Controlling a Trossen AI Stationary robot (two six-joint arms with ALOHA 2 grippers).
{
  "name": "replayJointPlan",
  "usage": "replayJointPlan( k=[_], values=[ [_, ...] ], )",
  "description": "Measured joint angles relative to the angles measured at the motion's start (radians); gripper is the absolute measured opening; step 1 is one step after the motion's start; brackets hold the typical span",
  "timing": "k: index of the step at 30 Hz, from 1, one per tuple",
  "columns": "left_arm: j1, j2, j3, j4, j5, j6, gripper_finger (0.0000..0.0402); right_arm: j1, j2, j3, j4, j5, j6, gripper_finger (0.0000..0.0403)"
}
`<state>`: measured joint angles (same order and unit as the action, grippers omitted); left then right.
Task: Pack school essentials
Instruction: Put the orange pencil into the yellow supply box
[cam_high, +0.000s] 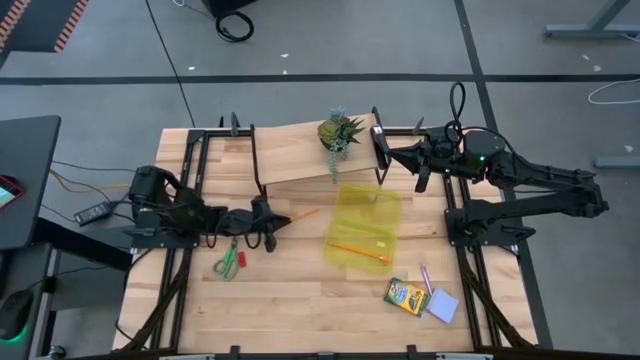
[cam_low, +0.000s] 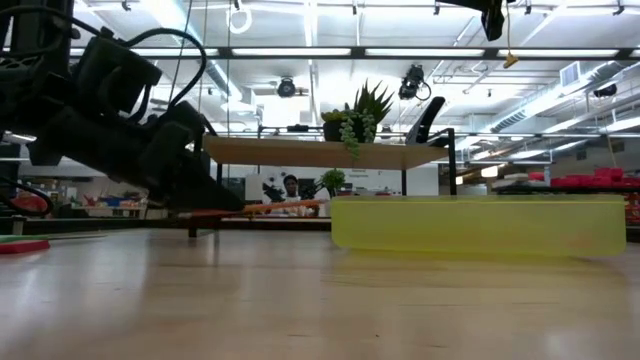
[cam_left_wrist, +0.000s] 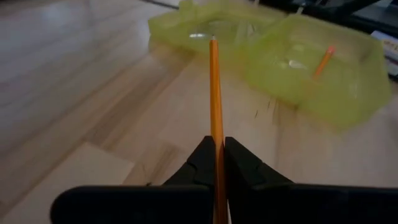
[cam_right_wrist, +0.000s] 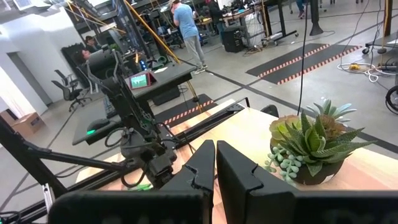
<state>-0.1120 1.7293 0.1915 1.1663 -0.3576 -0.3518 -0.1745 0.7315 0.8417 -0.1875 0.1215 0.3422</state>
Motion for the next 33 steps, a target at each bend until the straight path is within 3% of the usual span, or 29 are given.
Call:
replayJointPlan(
  k=[9, 17, 33],
  values=[
    [-0.003, -0.001, 0.143, -0.086, 0.100, 0.072, 0.0017, 0.000, 0.000, 0.000, 0.002, 0.000, -0.001, 0.0023],
    [-0.029, 0.004, 0.345, -0.326, 0.153, 0.115, 0.0017, 0.000, 0.000, 0.000, 0.003, 0.000, -0.003, 0.0023],
    [-0.037, 0.275, 0.755, -0.404, 0.258, 0.137, 0.0016, 0.000, -0.025, 0.000, 0.001, -0.089, -0.034, 0.0023]
  ],
)
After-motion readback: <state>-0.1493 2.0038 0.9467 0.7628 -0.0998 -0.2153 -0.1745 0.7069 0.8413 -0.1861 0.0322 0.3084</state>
